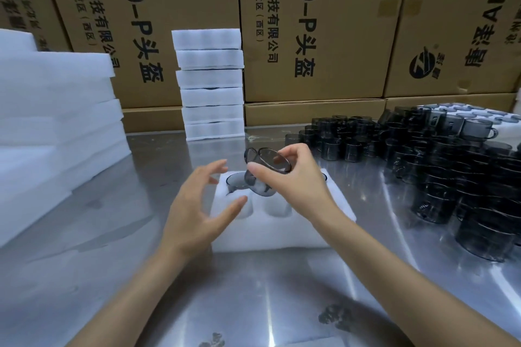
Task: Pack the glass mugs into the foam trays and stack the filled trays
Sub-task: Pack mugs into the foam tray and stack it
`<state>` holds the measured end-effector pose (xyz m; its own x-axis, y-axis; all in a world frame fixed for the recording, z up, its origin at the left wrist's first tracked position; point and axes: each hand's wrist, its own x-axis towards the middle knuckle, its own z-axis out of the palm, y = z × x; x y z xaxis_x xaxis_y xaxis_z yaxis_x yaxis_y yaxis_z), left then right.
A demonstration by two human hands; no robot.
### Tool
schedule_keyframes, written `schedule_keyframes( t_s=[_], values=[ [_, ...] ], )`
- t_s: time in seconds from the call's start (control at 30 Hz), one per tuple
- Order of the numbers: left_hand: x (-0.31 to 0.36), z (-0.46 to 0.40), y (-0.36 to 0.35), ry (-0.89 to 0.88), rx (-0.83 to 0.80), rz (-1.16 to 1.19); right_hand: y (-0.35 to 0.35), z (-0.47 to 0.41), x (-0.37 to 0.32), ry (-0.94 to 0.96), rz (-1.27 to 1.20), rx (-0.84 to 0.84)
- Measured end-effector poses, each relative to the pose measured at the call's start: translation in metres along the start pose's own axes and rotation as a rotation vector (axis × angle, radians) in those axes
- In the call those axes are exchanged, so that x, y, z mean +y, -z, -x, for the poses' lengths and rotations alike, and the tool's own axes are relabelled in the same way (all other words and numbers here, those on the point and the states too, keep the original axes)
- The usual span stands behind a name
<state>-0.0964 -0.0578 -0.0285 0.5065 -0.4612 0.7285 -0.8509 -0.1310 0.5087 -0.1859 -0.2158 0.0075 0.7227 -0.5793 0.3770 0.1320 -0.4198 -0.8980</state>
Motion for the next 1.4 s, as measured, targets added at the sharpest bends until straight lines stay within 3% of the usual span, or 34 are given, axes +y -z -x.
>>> schedule_keyframes(
  t_s=[0.13,0.3,0.43,0.53,0.67,0.87,1.17,1.4],
  values=[
    [0.011,0.000,-0.005,-0.112,-0.024,-0.010,-0.024,0.005,-0.005,-0.020,0.088,-0.004],
    [0.014,0.000,-0.007,-0.026,-0.048,0.114,-0.031,0.019,0.001,0.102,0.171,-0.165],
    [0.016,-0.003,-0.004,0.133,-0.080,0.375,-0.020,0.021,0.002,0.136,-0.017,-0.252],
    [0.011,-0.003,0.002,0.231,-0.169,0.469,-0.019,0.022,0.003,0.140,-0.005,-0.274],
    [0.006,-0.004,0.011,0.192,-0.270,0.350,-0.019,0.021,0.006,0.145,0.108,-0.227],
    [0.004,-0.001,0.014,0.162,-0.313,0.210,-0.018,0.022,0.007,0.160,0.259,-0.303],
    [0.011,-0.002,0.015,0.125,-0.297,0.077,-0.012,0.025,0.005,0.169,0.337,-0.333],
    [0.013,0.000,0.018,0.019,-0.254,-0.069,-0.008,0.032,0.006,0.294,0.534,-0.213]
  ],
)
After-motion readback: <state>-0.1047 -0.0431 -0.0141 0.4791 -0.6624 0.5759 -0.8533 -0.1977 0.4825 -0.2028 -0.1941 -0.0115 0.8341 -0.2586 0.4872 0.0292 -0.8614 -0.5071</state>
